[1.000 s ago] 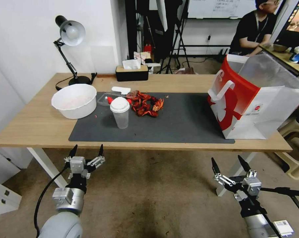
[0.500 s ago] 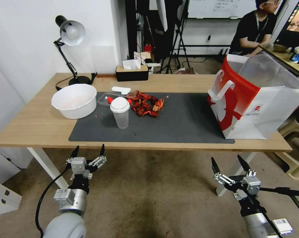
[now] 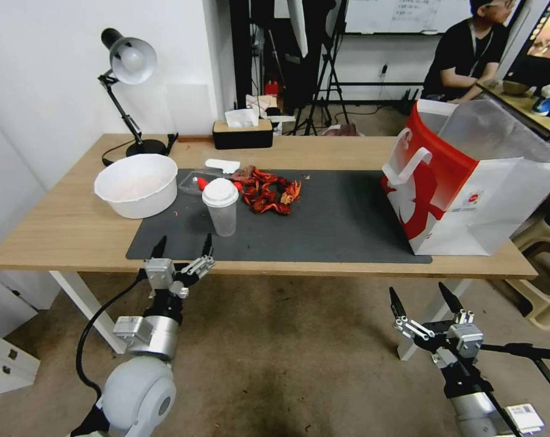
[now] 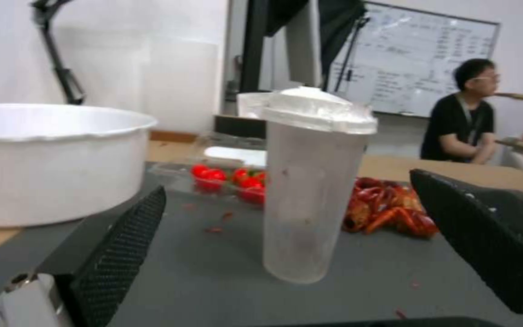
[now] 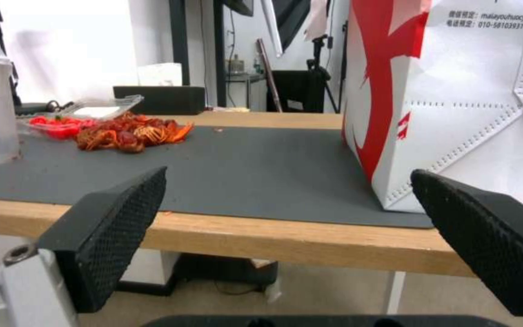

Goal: Pick up the trash from the table and place it into the takeout bag.

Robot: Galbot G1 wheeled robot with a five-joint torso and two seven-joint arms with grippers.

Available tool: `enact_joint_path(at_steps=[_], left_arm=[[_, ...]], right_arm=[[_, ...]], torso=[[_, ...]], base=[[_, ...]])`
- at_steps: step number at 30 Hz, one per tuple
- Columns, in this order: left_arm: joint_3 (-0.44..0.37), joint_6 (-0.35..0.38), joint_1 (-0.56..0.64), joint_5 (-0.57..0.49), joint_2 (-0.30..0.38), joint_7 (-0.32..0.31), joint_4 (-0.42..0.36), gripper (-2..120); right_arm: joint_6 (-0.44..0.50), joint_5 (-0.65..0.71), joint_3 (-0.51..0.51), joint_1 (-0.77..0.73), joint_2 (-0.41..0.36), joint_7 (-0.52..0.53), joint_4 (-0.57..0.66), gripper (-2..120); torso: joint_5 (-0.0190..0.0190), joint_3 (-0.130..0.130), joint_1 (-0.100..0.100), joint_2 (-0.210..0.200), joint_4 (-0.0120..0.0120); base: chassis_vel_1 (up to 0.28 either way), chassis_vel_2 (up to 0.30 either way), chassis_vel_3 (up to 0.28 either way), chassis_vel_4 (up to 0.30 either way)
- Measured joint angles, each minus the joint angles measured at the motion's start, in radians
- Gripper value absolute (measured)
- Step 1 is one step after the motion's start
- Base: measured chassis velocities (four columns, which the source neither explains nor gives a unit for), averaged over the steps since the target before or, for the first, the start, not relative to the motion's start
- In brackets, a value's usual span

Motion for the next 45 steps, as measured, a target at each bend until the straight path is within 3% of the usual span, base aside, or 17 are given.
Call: enact_joint_path(at_steps=[11,24,41,45], left_arm=[[0.075,0.028,-0.121,-0.041,0.021,0.034,0.071,100],[0.185,0.092,-0.300,-0.042,0.015,-0.059,0.183,100],[0.258,0.125,-0.457,-0.039,-0.011,-0.106,0.314,100],[0.260,0.123,-0.468,-0.044,-0.014,-0.104,0.323,91]], right_arm=[[-0.008,-0.025,-0.011,0.003,0.021,0.001,-0.006,100],[0.000,-0.026,0.009,-0.013,0.036,0.003,-0.006,100],[0.010,-0.032,0.017,-0.020,0.056,0.004,-0.013,100],[0.010,-0.033,0.017,-0.020,0.057,0.004,-0.013,100]], torso=[[0.0002,0.000,0.000,0.000,0.0000],[0.0002,0.000,0.000,0.000,0.0000],[0.0002,0.000,0.000,0.000,0.0000],[0.0002,0.000,0.000,0.000,0.0000]], base=[[0.000,0.000,0.000,0.000],[0.000,0.000,0.000,0.000],[0.000,0.000,0.000,0.000],[0.000,0.000,0.000,0.000]])
